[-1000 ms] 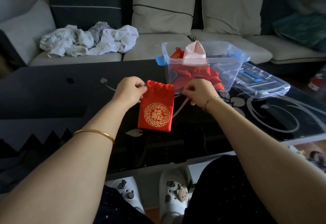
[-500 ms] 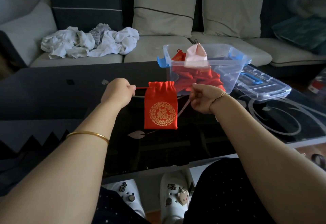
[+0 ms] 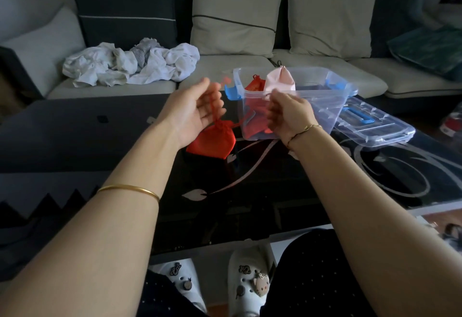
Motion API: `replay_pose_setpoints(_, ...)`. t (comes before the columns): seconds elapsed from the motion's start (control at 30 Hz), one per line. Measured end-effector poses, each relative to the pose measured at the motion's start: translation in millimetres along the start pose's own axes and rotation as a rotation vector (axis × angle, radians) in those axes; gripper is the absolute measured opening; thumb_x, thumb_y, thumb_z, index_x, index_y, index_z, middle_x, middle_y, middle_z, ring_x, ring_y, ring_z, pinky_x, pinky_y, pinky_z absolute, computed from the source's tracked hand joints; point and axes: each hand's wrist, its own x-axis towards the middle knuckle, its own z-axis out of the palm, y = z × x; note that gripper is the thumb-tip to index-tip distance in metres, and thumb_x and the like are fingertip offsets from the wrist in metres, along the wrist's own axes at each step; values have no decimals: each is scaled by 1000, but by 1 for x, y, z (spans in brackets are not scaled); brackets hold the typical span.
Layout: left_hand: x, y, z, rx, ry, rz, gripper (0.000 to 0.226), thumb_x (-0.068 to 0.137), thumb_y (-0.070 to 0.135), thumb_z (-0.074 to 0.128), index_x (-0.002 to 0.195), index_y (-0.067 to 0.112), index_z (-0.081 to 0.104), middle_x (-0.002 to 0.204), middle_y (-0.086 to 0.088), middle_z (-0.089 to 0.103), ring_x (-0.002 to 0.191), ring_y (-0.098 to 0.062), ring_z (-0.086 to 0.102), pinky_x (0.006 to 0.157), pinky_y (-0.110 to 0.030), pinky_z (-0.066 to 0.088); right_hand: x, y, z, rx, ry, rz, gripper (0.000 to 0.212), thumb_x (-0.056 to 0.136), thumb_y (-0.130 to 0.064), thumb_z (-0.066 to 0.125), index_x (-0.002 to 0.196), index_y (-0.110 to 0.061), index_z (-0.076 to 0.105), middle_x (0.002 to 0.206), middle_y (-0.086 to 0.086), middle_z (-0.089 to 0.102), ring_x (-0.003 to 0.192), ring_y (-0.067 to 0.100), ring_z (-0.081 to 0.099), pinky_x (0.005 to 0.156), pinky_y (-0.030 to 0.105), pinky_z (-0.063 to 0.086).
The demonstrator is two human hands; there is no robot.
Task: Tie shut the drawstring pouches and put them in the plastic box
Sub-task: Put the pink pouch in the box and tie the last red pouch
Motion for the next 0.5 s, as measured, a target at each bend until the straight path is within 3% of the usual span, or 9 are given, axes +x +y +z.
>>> replay_pose_setpoints(0.1, -3, -6, 8, 303, -47, 22, 8, 91, 10, 58, 89, 8, 66, 68, 1, 53, 58, -7, 46, 51, -15, 45, -15, -10, 22, -190, -119, -181, 29, 93, -17, 53, 64, -13, 54, 59, 1, 53, 50, 9, 45, 45, 19, 34)
replay_pose_setpoints(0.2, -6, -11, 13, 530, -122, 28, 7, 84, 12, 66, 77, 10, 68, 60, -1, 46, 53, -9, 38, 50, -20, 33, -23, -11, 36, -230, -212, -241, 30, 94, -14, 53, 64, -11, 53, 59, 2, 53, 44, 5, 46, 42, 15, 36)
replay_pose_setpoints(0.3, -5, -12, 14, 583, -134, 49, 22, 86, 13, 65, 63, 13, 67, 57, -2, 47, 51, -9, 37, 49, -21, 30, -23, -11, 39, -187, -225, -223, 31, 95, -18, 51, 65, -11, 55, 56, 0, 55, 39, 5, 48, 40, 17, 37)
replay_pose_setpoints(0.4, -1, -14, 14, 540, -87, 28, 15, 89, 12, 60, 76, 7, 64, 62, -2, 51, 48, -5, 39, 42, -15, 31, -11, -7, 33, -294, -130, -126, 34, 98, -32, 42, 75, -13, 57, 66, 2, 57, 47, 10, 49, 42, 17, 36)
replay_pose_setpoints(0.5, 1, -14, 13, 493, -77, 10, 13, 92, 10, 57, 82, 7, 64, 66, -1, 53, 50, -4, 39, 40, -11, 32, -6, 4, 23, -544, -182, 15, 41, 98, -38, 37, 74, -12, 57, 70, 5, 58, 53, 15, 47, 53, 24, 34)
